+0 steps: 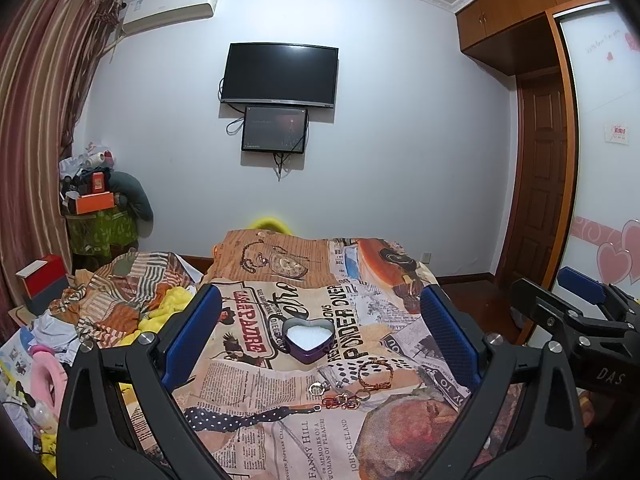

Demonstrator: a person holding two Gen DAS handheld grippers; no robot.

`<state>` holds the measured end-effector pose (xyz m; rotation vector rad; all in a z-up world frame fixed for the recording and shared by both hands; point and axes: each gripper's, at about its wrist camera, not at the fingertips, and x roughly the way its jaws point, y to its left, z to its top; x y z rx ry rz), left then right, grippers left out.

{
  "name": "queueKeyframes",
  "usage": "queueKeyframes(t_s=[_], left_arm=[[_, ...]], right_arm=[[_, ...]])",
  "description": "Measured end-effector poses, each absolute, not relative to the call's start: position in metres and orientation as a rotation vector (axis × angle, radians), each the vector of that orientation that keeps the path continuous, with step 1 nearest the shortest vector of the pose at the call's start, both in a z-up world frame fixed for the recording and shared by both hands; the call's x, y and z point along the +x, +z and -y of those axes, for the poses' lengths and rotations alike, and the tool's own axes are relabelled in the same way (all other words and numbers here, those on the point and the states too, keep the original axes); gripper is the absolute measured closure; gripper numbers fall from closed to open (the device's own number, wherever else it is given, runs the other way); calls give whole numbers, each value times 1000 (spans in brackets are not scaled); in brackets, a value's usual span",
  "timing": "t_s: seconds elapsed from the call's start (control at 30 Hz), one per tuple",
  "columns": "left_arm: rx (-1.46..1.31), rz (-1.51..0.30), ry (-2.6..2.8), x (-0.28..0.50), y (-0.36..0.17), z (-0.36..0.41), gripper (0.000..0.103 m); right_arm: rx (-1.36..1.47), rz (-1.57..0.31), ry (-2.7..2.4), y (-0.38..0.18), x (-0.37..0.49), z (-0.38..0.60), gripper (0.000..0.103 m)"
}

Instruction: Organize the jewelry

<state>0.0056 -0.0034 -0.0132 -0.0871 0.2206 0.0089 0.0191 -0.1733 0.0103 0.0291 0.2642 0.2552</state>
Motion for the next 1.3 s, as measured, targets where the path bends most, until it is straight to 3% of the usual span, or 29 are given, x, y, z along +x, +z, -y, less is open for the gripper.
queueKeyframes(t_s=[0.73, 1.17, 1.3], left_arm=[[-83, -392, 15, 78, -49, -4, 3], [-173, -666, 79, 140, -129, -46, 21], [-180, -717, 81, 150, -149, -52, 22]], right_arm=[[-5, -392, 217, -20, 72, 171, 0], [-76, -591, 196, -78, 123, 167, 0], [-91, -648, 213, -91, 136, 165, 0]])
